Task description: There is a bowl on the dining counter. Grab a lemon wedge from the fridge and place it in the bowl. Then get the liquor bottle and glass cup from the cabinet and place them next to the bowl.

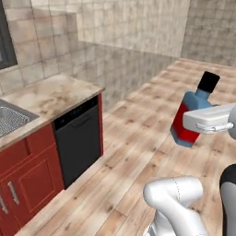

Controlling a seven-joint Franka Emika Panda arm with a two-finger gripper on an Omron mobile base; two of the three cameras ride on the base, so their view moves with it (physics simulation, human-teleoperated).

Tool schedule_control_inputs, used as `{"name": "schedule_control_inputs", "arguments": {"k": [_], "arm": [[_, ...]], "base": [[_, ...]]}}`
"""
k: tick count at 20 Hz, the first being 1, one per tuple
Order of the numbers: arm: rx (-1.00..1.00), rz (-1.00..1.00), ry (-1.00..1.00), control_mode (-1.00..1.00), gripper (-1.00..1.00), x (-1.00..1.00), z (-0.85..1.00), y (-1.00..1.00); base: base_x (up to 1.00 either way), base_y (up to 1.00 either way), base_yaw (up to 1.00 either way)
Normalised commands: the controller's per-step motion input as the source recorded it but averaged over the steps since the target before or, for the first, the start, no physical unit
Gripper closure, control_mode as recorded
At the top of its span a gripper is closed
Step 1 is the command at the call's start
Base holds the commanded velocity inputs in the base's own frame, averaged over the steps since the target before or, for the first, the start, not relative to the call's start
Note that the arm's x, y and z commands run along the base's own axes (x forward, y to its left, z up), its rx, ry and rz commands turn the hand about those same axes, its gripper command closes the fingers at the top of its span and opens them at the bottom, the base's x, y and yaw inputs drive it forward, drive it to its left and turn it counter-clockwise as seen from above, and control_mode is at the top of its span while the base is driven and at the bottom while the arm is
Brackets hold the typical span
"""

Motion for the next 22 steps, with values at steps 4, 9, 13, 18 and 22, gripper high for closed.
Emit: {"name": "schedule_control_inputs", "arguments": {"k": [4,9,13,18,22], "arm": [[0.00,0.00,0.00,1.00,1.00,0.00,0.00,0.00],[0.00,0.00,0.00,1.00,1.00,0.00,0.00,0.00],[0.00,0.00,0.00,1.00,1.00,0.00,0.00,0.00],[0.00,0.00,0.00,1.00,1.00,0.00,0.00,0.00],[0.00,0.00,0.00,1.00,1.00,0.00,0.00,0.00]], "base": [[0.26,-0.38,-0.70],[0.74,-0.15,-0.55],[1.00,-0.03,-0.39],[1.00,0.00,-0.30],[1.00,0.00,-0.22]]}}
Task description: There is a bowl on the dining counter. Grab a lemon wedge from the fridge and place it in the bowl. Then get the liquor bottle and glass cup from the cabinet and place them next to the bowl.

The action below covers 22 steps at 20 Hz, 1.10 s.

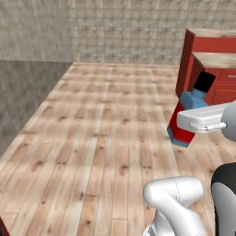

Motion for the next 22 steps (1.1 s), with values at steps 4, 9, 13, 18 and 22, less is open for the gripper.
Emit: {"name": "schedule_control_inputs", "arguments": {"k": [4,9,13,18,22], "arm": [[0.00,0.00,0.00,1.00,1.00,0.00,0.00,0.00],[0.00,0.00,0.00,1.00,1.00,0.00,0.00,0.00],[0.00,0.00,0.00,1.00,1.00,0.00,0.00,0.00],[0.00,0.00,0.00,1.00,1.00,0.00,0.00,0.00],[0.00,0.00,0.00,1.00,1.00,0.00,0.00,0.00]], "base": [[1.00,0.00,-0.18],[1.00,0.00,-0.17],[1.00,0.00,-0.15],[1.00,0.00,-0.14],[1.00,0.05,-0.15]]}}
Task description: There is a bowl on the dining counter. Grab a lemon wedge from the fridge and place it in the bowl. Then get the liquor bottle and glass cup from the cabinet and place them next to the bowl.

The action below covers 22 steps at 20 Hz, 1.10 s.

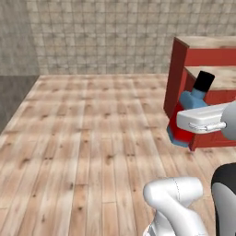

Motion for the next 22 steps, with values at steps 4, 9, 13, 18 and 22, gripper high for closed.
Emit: {"name": "schedule_control_inputs", "arguments": {"k": [4,9,13,18,22], "arm": [[0.00,0.00,0.00,1.00,1.00,0.00,0.00,0.00],[0.00,0.00,0.00,1.00,1.00,0.00,0.00,0.00],[0.00,0.00,0.00,1.00,1.00,0.00,0.00,0.00],[0.00,0.00,0.00,1.00,1.00,0.00,0.00,0.00],[0.00,0.00,0.00,1.00,1.00,0.00,0.00,0.00]], "base": [[1.00,0.14,-0.15],[1.00,0.27,-0.13],[1.00,0.34,-0.11],[1.00,0.40,-0.10],[1.00,0.38,-0.10]]}}
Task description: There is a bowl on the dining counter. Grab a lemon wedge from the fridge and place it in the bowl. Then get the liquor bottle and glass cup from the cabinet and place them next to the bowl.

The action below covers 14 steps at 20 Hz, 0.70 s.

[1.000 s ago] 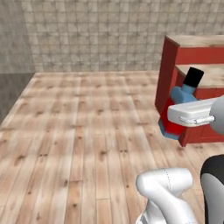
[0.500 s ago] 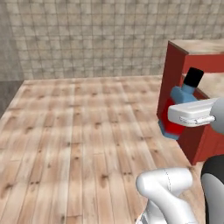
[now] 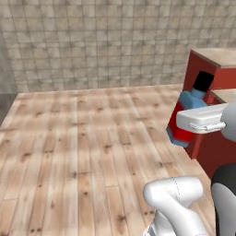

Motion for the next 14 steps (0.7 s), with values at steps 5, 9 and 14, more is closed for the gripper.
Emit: {"name": "schedule_control_inputs", "arguments": {"k": [5,9,14], "arm": [[0.00,0.00,0.00,1.00,1.00,0.00,0.00,0.00],[0.00,0.00,0.00,1.00,1.00,0.00,0.00,0.00],[0.00,0.00,0.00,1.00,1.00,0.00,0.00,0.00]], "base": [[1.00,0.37,-0.11],[1.00,0.36,-0.11],[1.00,0.37,-0.12]]}}
